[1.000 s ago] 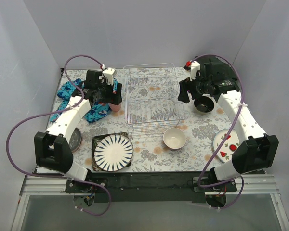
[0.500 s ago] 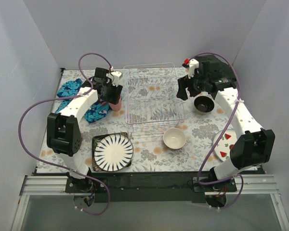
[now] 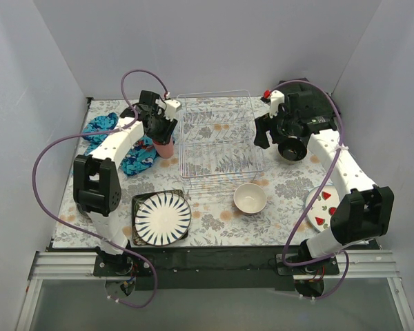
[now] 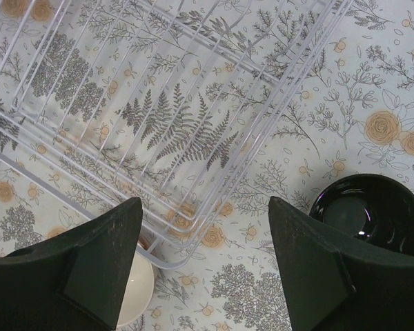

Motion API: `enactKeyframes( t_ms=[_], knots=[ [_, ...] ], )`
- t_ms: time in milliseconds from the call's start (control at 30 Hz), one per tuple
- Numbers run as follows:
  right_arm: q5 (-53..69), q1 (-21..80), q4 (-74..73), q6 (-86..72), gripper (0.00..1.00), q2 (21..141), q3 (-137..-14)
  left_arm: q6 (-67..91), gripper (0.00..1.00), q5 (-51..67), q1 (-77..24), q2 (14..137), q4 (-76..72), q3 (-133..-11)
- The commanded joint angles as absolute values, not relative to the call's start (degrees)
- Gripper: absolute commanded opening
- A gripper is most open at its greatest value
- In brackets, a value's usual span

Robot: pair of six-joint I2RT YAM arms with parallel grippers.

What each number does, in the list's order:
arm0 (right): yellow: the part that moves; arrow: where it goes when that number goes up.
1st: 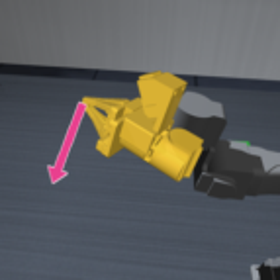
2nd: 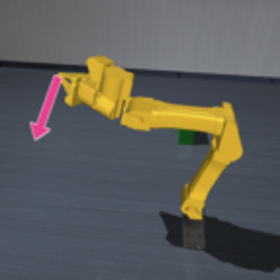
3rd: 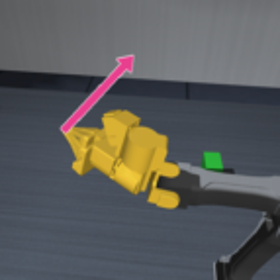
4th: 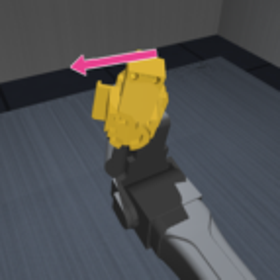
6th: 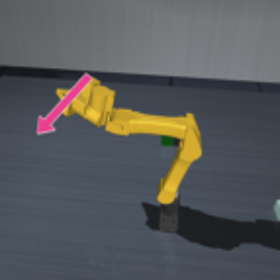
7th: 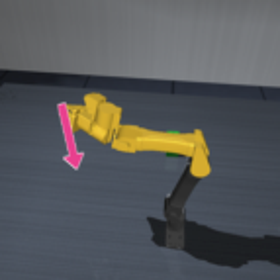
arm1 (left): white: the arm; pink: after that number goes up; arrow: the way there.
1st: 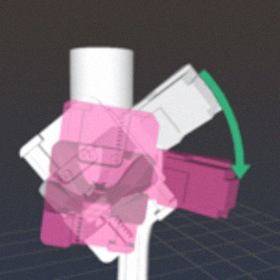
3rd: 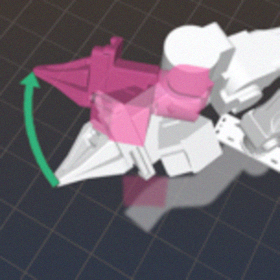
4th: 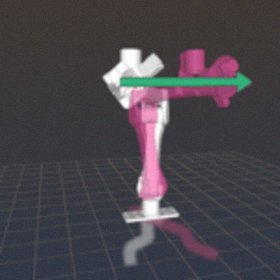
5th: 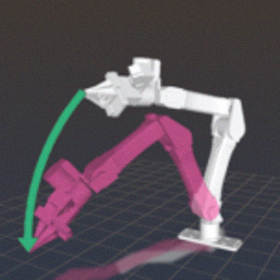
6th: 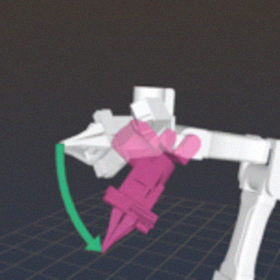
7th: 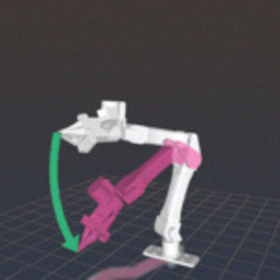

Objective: Load the mixed dishes into the dish rack

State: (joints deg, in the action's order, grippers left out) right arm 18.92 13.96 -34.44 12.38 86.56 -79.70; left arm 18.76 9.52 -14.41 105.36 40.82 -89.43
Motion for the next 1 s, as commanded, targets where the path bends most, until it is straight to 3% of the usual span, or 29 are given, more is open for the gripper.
enactKeyframes(
  t_ms=[0, 233, 467, 767, 867, 967],
  knots=[
    [18.46, 14.24, -32.43, 13.01, 0.81, 84.72, -79.8, 14.24, 0.36, 11.6, -14.85, 106.61, 45.52, -91.67],
    [18.28, 14.24, -32.26, 13.27, 0.81, 85.61, -81.21, 12.92, 0.31, 12.48, -15.38, 108.81, 48.34, -92.2],
    [21.08, 14.15, -32.26, 8.27, 0.81, 87.79, -85.25, 12.83, 0.0, 13.27, -15.47, 109.08, 50.97, -94.65],
    [32.04, 13.89, -28.39, -11.76, 0.86, 96.31, -96.67, 19.77, 0.0, 9.32, -16.96, 93.71, 42.73, -95.54],
    [47.12, 12.4, -25.06, -17.47, 0.88, 102.8, -105.44, 19.08, 0.0, 6.25, -20.03, 85.8, 33.78, -90.19],
    [49.39, 11.08, -21.81, -23.18, 0.9, 107.65, -114.24, 15.92, 0.0, 1.68, -23.37, 78.33, 23.49, -81.41]
  ],
)
